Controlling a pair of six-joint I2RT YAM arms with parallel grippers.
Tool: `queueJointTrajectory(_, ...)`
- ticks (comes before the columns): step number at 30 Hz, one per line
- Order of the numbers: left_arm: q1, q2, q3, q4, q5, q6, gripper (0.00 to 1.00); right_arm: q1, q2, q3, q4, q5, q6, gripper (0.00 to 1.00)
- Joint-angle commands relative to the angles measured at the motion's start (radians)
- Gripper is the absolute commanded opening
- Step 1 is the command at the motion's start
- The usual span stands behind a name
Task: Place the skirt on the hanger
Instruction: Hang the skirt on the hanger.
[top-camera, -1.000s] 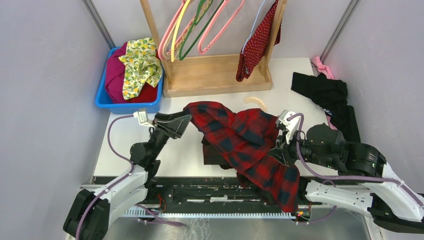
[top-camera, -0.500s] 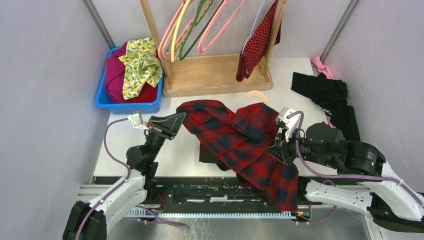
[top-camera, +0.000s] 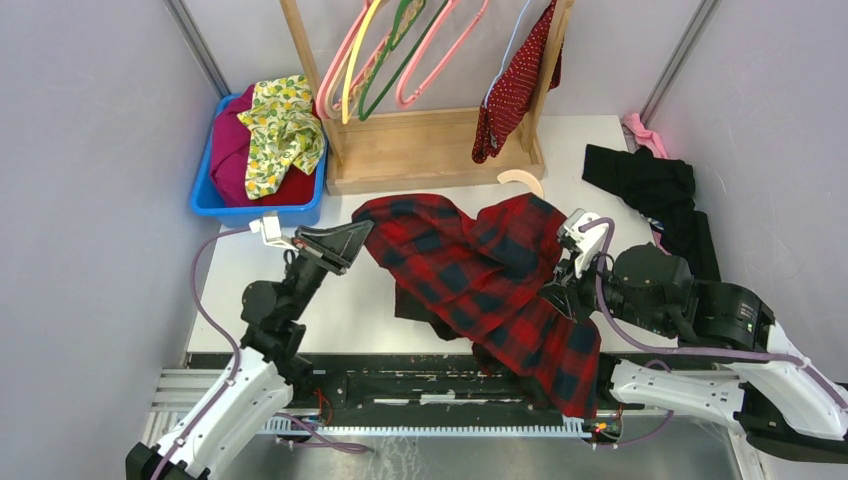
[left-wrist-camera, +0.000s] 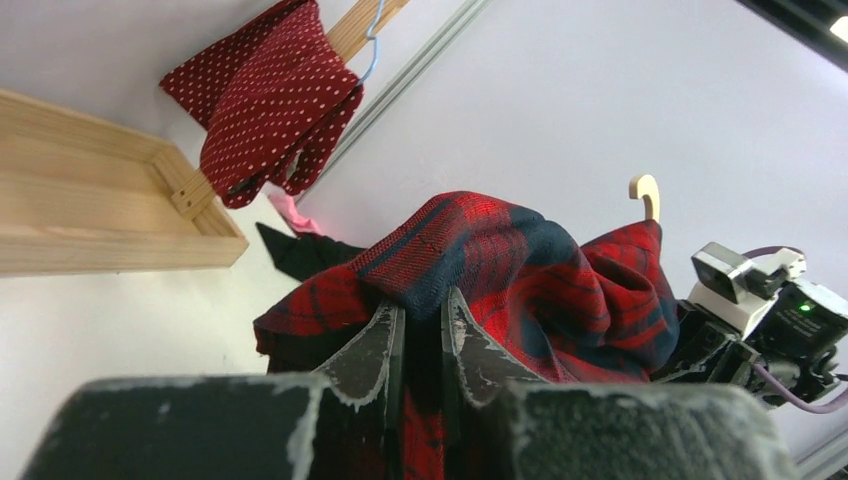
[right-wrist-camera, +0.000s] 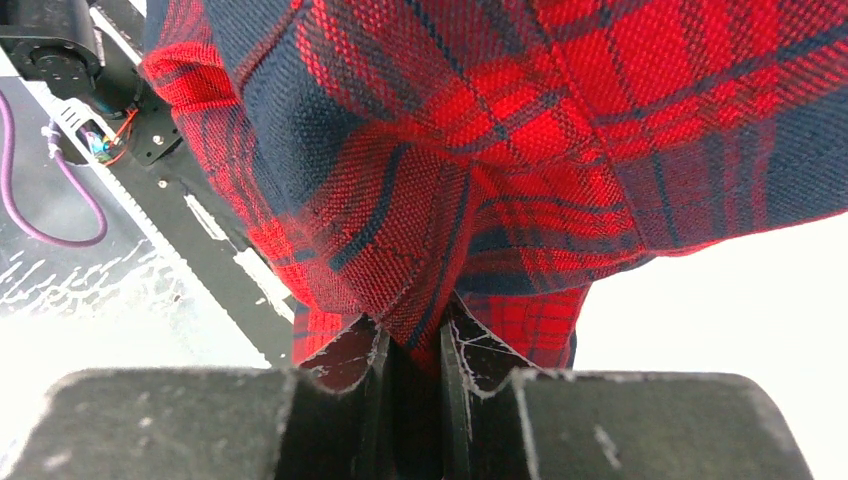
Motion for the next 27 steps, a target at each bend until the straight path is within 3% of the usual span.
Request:
queueJointTrajectory(1, 0.005, -0.031, 0.046, -0.15, -0.027, 0.112, 0.03, 0.002, -0.004, 0.077, 0.081, 0.123, 0.01, 0.01)
queueJointTrajectory(8, 0.006, -0.067, 0.143, -0.404, -0.147, 0.185, 0.03, 0.001, -0.014, 0.093, 0.072, 0.115, 0.008, 0.01)
queueJointTrajectory(27, 0.005, -0.047, 0.207, -0.495, -0.272, 0.293, 0.04, 0.001, -0.073, 0.075, 0.086, 0.003, 0.01, 0.01)
